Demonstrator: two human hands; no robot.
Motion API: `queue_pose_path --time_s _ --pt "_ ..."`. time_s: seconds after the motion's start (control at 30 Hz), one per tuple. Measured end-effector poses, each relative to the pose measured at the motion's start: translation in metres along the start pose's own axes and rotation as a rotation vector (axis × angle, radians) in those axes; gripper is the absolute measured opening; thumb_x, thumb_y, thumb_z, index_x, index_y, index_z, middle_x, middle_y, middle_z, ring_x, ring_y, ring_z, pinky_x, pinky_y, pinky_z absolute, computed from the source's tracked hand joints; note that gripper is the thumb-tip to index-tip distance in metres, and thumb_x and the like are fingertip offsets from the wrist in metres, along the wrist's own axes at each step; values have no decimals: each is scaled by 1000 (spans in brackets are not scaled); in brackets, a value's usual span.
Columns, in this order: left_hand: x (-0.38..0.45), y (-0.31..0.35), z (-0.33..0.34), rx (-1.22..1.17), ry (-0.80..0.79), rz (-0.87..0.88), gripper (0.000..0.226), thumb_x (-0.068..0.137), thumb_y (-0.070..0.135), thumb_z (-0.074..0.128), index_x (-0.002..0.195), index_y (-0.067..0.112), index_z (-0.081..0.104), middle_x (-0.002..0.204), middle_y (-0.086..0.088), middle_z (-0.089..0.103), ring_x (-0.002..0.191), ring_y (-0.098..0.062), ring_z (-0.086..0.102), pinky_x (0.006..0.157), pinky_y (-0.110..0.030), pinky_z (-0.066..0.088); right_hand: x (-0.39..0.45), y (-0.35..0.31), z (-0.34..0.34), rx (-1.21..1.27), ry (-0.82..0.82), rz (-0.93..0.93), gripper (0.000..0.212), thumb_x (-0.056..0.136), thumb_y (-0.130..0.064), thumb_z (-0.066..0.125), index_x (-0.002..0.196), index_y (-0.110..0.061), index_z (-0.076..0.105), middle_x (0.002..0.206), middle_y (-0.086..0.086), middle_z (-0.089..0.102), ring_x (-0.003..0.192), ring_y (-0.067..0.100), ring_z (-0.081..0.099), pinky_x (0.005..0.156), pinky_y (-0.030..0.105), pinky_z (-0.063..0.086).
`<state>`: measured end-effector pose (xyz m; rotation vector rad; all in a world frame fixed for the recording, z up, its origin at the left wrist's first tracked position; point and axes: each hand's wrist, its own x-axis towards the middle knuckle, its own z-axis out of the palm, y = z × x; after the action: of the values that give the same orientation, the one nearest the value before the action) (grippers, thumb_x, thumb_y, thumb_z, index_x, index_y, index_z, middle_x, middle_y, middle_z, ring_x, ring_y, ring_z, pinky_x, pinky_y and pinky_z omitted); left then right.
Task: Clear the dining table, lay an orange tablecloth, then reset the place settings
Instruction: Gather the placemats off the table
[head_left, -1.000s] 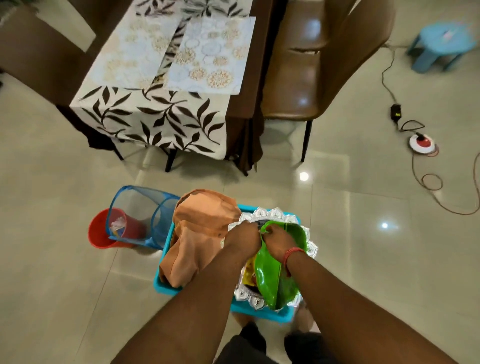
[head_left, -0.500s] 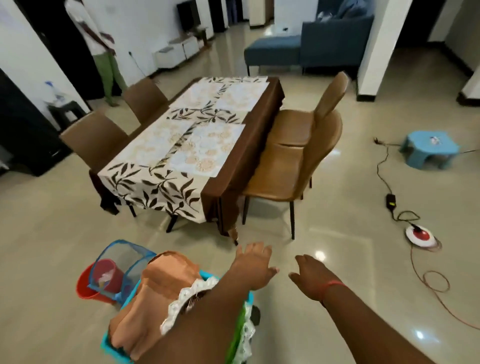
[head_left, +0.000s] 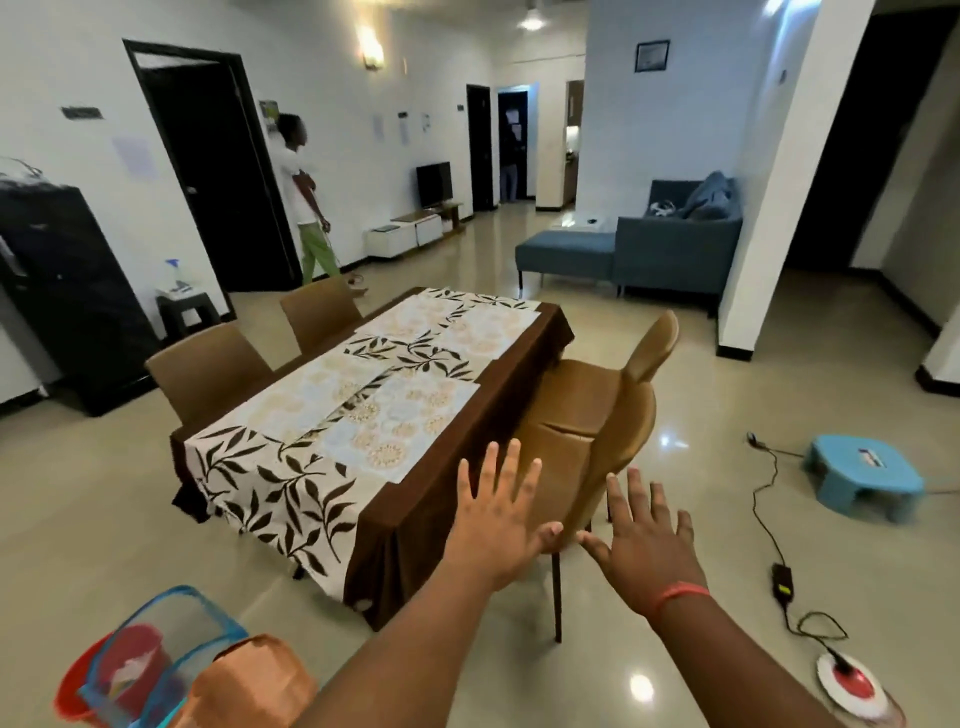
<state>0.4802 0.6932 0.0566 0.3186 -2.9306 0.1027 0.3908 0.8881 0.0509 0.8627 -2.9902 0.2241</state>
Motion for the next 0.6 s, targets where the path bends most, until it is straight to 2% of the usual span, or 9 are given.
queue_pose_path --time_s 0.17,0.3,0.43,0.6 --pt "63 -34 19 4 47 -49 83 90 81 -2 156 34 -15 163 -2 -29 150 -29 -28 115 -60 -21 74 0 -3 -67 27 -66 85 85 -77 0 154 -31 -17 161 1 -25 151 30 -13 120 57 7" --pt "129 -77 41 -5 54 -93 83 90 81 -1 157 34 -14 164 -2 -27 150 -30 -25 116 -62 -17 162 -12 2 -78 4 -80 83 87 -77 4 154 -32 -16 161 1 -25 151 30 -13 119 56 2" --pt "193 -123 50 7 34 -150 82 86 83 -9 151 37 -27 162 0 -32 149 -29 -28 116 -63 -15 243 -32 5 -27 0 -101 85 84 -78 1 154 -33 -15 160 -1 -25 151 28 -14 120 55 1" --pt "235 -173 80 9 -29 -233 85 86 82 -8 156 35 -15 164 0 -27 151 -30 -24 116 -61 -18 323 -59 25 -22 -83 -164 82 89 -76 6 155 -31 -13 162 1 -20 151 29 -11 122 54 6"
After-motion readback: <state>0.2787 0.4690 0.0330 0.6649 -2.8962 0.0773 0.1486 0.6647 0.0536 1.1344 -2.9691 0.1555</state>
